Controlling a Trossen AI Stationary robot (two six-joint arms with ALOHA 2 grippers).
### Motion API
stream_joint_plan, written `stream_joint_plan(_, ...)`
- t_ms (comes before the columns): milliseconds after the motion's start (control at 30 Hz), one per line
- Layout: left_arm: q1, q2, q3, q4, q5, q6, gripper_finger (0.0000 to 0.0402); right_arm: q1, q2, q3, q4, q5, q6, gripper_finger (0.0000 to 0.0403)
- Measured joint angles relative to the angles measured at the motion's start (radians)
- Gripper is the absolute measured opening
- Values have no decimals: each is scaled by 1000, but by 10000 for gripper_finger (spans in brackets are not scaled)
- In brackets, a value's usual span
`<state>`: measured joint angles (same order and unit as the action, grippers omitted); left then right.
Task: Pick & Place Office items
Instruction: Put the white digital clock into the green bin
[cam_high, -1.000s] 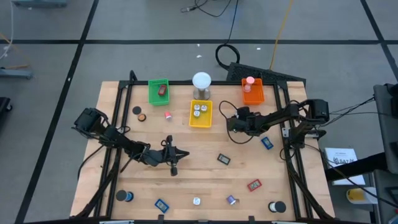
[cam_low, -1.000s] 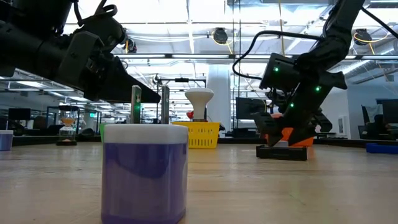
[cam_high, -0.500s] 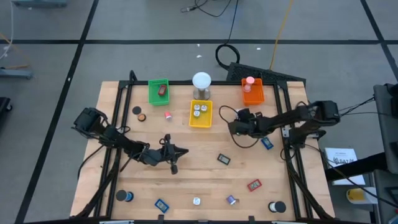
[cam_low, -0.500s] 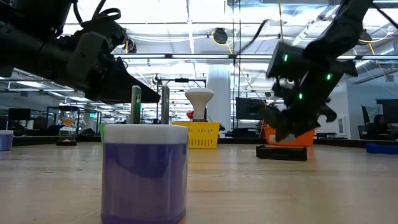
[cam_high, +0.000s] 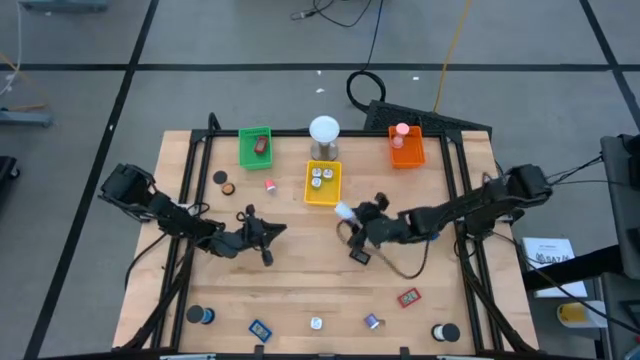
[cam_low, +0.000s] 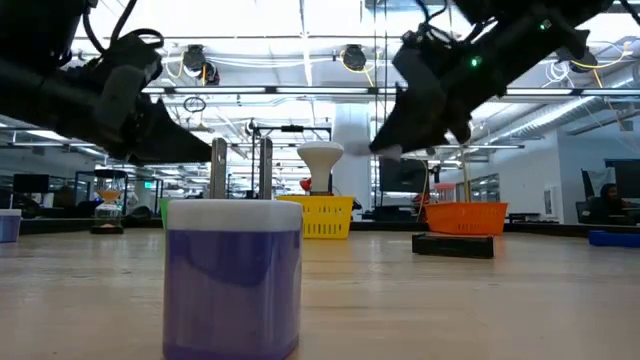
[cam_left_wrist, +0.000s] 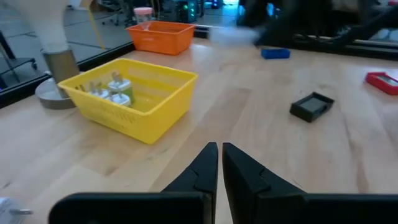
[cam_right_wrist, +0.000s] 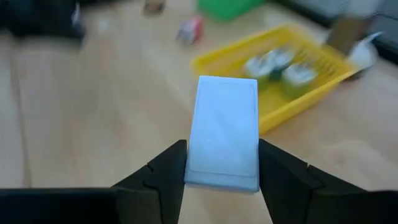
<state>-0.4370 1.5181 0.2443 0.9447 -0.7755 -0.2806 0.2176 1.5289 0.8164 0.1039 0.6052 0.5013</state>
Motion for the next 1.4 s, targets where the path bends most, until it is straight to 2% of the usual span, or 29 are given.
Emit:
stream_joint_plan(267,0,-1,-9,-8,-33,-10,24,9,360,280,7,-182,-175,166)
stream_joint_plan(500,0,-1,-9,-28,-36,-14,24,-6,516,452,-4,-297,-320,166)
stream_joint_plan(667,-1,0,-9,-38,-33,-29,24,-31,520,462,2,-301,-357,166)
stream_joint_plan(900,-1,0,-9,-36,-29,-30,24,-54,520,443,3,-374,-364,169)
stream_joint_plan(1267,-1,0,-9,-38,-1,-39,24,-54,518,427,11,-369,-373,234)
stream_joint_plan(1400,-1,0,-9,-37,19,-39,24,-50,446,427,-72,-369,-411,239)
